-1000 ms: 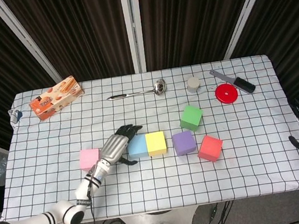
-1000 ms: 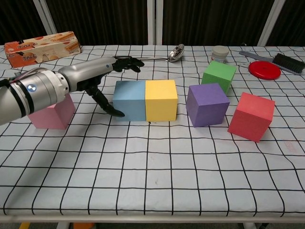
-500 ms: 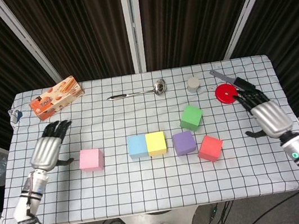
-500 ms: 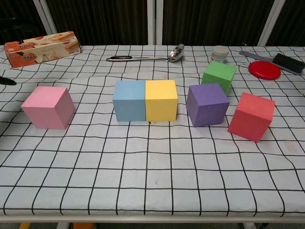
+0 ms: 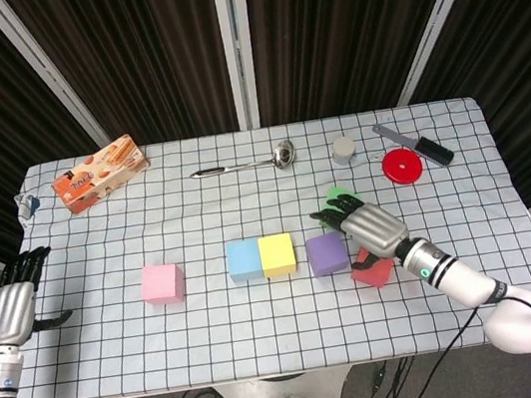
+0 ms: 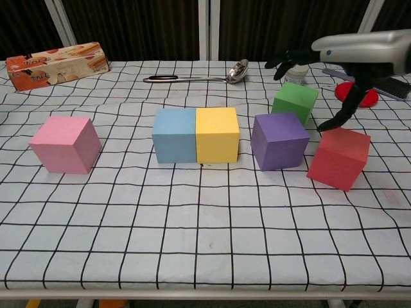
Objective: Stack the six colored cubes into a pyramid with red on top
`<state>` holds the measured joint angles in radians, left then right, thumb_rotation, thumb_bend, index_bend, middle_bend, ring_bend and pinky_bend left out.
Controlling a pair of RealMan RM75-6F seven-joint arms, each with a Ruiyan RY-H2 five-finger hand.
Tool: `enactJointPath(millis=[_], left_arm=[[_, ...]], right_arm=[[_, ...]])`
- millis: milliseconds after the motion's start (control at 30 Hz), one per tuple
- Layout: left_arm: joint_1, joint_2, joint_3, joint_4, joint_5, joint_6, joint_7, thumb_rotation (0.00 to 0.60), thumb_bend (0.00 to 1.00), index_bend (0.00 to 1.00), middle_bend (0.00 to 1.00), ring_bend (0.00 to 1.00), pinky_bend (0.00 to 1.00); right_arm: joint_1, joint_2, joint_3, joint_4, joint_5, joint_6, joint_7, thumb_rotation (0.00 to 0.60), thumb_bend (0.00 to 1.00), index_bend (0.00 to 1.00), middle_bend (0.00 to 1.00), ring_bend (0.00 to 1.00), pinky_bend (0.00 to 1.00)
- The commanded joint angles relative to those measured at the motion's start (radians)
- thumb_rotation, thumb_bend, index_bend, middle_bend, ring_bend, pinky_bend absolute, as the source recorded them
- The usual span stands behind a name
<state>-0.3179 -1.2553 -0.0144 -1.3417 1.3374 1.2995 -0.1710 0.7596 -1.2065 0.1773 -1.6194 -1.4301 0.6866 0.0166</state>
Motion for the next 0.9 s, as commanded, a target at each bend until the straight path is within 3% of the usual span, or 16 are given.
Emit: enactJointPath(millis=[33, 300, 667, 900], left_arm=[[0.014, -0.01, 0.003, 0.022, 0.019, 0.009, -0.026, 0.6, 0.0, 0.04, 0.04, 0.0, 0.07], [0.035, -0.029, -0.007, 0.063, 0.033, 0.01, -0.064, 0.6, 0.0, 0.04, 0.04, 0.0, 0.07], [0.049, -0.046, -0.012, 0.106, 0.045, -0.016, -0.098, 0.6, 0.0, 0.04, 0.04, 0.0, 0.07], [0.054, -0.047, -0.019, 0.121, 0.052, -0.025, -0.121, 0.6, 0.0, 0.04, 0.04, 0.0, 0.07]], right_arm=[[0.032, -0.056, -0.016, 0.033, 0.044, -0.033, -0.05, 0.6, 0.07, 0.0, 0.13, 0.0, 0.0], [0.057, -0.148, -0.045, 0.102, 0.132, -0.039, -0.158, 0.6, 0.1, 0.0, 0.18, 0.0, 0.0], [0.058, -0.219, -0.047, 0.146, 0.176, 0.038, -0.226, 0.6, 0.28, 0.0, 0.43, 0.0, 0.0], [0.067, -0.225, -0.03, 0.142, 0.199, 0.061, -0.229, 0.6, 0.3, 0.0, 0.51, 0.0, 0.0]])
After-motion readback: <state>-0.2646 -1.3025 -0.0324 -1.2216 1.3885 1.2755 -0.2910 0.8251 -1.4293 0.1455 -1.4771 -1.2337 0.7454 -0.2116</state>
